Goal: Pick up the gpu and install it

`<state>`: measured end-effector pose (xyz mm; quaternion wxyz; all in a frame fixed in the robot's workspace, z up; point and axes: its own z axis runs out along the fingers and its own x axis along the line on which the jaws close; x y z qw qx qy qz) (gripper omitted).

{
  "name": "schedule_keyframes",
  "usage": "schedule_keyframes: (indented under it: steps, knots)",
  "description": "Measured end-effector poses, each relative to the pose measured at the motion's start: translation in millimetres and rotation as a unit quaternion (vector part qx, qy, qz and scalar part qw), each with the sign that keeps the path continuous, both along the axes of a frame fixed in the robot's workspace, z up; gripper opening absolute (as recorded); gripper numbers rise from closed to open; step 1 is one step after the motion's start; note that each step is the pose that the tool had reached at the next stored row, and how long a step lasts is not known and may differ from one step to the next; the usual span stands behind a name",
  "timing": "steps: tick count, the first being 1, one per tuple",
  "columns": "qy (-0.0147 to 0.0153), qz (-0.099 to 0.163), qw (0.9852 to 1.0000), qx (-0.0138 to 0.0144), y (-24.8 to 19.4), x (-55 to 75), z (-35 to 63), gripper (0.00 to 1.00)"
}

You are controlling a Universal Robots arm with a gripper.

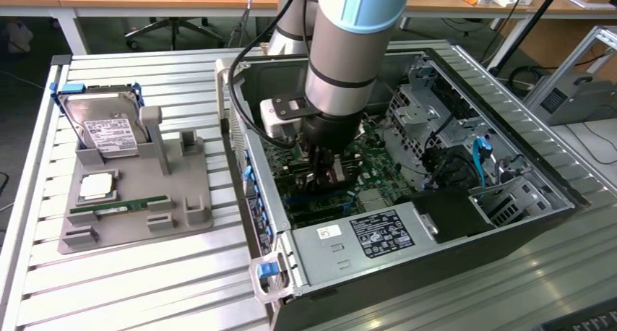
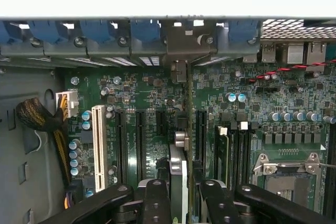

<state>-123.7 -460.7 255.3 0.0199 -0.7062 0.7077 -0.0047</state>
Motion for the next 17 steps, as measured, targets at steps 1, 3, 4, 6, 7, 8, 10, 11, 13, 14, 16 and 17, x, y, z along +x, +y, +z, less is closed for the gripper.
schedule_keyframes:
  steps: [1,3,4,6,7,8,10,11,13,14,16,17]
  knots:
    - [0.0001,0.0,1.0,-0.0001,0.1,0.1,-0.3,0.27]
    - [0.0,0.0,1.0,0.0,0.1,0.1,-0.5,0.27]
    - [0.0,0.0,1.0,0.0001,0.1,0.1,-0.5,0.27]
    - [-0.0001,0.0,1.0,0.0001,0.1,0.1,-0.5,0.27]
    - [0.0,0.0,1.0,0.0001,0.1,0.1,-0.6,0.27]
    - [0.0,0.0,1.0,0.0,0.1,0.1,-0.7,0.27]
    - [-0.0001,0.0,1.0,0.0001,0.1,0.1,-1.4,0.27]
    - [0.0,0.0,1.0,0.0,0.1,0.1,-1.5,0.27]
    - [0.0,0.0,1.0,0.0,0.1,0.1,-1.5,0.27]
    - [0.0,0.0,1.0,0.0,0.1,0.1,-1.5,0.27]
    - [-0.0001,0.0,1.0,0.0002,0.1,0.1,-1.7,0.28]
    - [-0.0001,0.0,1.0,0.0002,0.1,0.1,-1.7,0.28]
